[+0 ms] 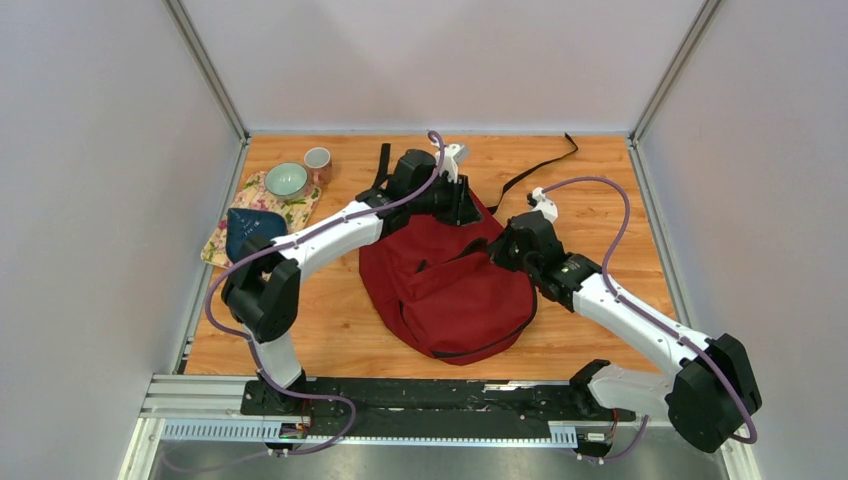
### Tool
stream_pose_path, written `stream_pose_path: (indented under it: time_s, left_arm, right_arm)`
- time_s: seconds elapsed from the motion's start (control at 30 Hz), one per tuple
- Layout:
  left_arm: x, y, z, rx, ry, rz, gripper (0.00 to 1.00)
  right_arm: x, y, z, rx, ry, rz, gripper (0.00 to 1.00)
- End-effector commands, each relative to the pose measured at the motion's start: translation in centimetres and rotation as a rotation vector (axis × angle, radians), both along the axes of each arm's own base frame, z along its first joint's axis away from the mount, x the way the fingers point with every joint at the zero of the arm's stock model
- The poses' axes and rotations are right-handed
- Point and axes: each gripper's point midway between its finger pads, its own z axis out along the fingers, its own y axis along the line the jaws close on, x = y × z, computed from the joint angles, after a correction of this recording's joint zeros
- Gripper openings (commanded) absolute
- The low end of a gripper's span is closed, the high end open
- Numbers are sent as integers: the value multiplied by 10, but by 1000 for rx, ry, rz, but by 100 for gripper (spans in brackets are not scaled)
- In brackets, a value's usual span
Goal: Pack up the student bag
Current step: Zip the student bag at the center of the board.
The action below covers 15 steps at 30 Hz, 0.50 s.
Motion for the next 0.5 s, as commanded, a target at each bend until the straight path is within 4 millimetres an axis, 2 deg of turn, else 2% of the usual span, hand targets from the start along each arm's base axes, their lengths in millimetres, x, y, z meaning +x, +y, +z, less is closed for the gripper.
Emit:
stream_pose_path:
  time_s: [0.0,0.07,0.3,0.43,0.47]
  left_arm:
    - [-11,5,-39,92,102,-23,32]
    - [-19,12,-58,123,134,-21,31]
    - [-34,24,-94,222,215,-52,29]
    - [-36,27,-91,229,199,-58,28]
    - [-38,28,-84,219,187,-59,28]
  right_arm:
    - [3,2,17,46,-49,-7,0]
    - [3,1,16,41,-49,-12,0]
    - [5,2,21,41,-61,-9,0]
    - [5,1,24,42,-68,-9,0]
    - [5,2,26,46,-71,-10,7]
